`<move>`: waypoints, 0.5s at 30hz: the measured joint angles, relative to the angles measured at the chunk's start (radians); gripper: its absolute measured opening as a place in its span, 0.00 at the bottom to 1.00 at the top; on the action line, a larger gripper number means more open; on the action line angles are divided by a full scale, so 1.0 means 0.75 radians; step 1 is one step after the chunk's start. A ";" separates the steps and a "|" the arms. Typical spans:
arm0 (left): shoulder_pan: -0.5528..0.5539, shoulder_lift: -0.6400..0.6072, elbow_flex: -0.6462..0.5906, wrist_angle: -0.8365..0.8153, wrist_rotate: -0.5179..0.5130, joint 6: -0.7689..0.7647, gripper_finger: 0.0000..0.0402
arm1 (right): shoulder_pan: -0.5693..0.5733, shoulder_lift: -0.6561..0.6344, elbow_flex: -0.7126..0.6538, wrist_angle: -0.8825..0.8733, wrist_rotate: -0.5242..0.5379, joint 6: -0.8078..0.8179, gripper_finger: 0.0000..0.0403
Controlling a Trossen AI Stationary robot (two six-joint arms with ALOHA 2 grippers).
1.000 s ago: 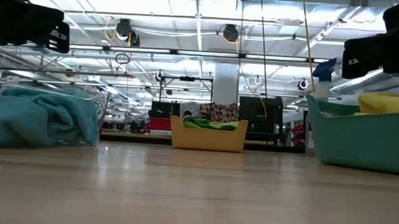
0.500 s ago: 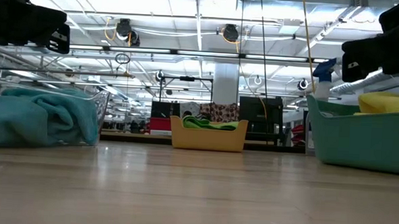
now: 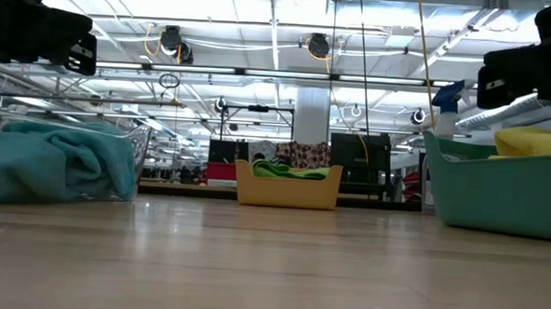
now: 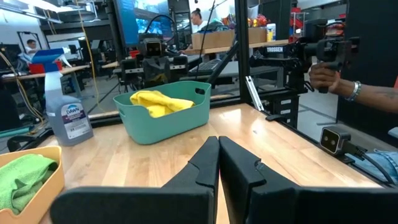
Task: Sort microfiber towel by color & place in baskets
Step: Return to Home Position
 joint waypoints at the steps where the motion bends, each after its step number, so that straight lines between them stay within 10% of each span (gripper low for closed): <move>1: 0.000 -0.001 0.000 0.000 0.000 0.000 0.04 | 0.004 0.000 0.000 -0.001 -0.008 -0.003 0.00; 15: 0.052 0.005 0.000 0.001 -0.035 0.012 0.01 | 0.007 0.006 0.000 -0.004 -0.012 0.038 0.00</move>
